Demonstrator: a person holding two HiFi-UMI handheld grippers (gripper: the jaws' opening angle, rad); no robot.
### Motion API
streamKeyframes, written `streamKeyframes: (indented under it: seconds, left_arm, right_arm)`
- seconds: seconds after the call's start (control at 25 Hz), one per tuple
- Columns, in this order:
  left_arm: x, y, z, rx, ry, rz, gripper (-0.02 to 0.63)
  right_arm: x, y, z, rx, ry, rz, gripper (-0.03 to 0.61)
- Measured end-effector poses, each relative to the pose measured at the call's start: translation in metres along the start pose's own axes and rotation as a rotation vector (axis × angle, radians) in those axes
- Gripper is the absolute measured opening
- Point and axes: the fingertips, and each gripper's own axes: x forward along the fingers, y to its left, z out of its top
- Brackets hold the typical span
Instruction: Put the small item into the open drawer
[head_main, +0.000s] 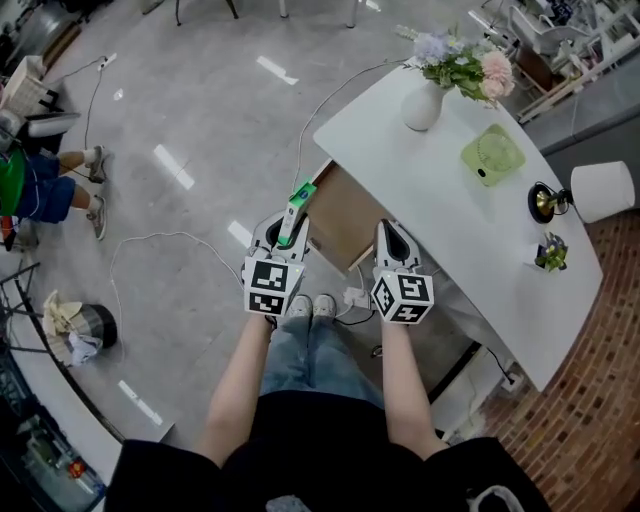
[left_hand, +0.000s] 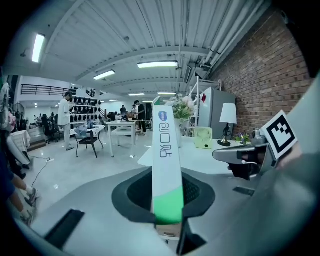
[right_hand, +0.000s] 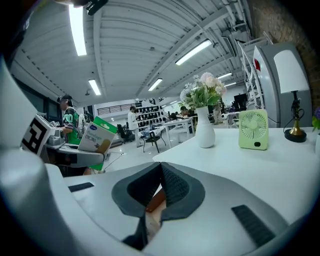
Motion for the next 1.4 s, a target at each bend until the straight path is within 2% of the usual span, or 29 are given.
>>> streamKeyframes:
  seconds: [0.2, 0.56, 0.84, 1.12, 1.4]
  left_arm:
    - [0.047, -0.003, -0.034, 0.007, 0.059, -0.064, 0.091]
    - [0.134, -0.017, -0.123, -0.019, 0.166, -0.142, 0.091]
    - [0.187, -0.023, -0.183, -0.050, 0.252, -0.148, 0.091]
    - [0.229, -0.028, -0.233, -0.068, 0.379, -0.144, 0.091]
    - [0.259, -0.033, -0.265, -0.087, 0.487, -0.152, 0.091]
  right_arm:
    - [0.033, -0.006, -0.034, 0.013, 0.053, -0.013, 0.002]
    - [0.099, -0.032, -0.124, 0.049, 0.142, -0.037, 0.002]
    - [0.134, -0.052, -0.175, 0.074, 0.182, -0.069, 0.002]
    - [0.156, -0.075, -0.208, 0.103, 0.200, -0.128, 0.002]
    - [0.166, -0.089, -0.215, 0.117, 0.197, -0.156, 0.002]
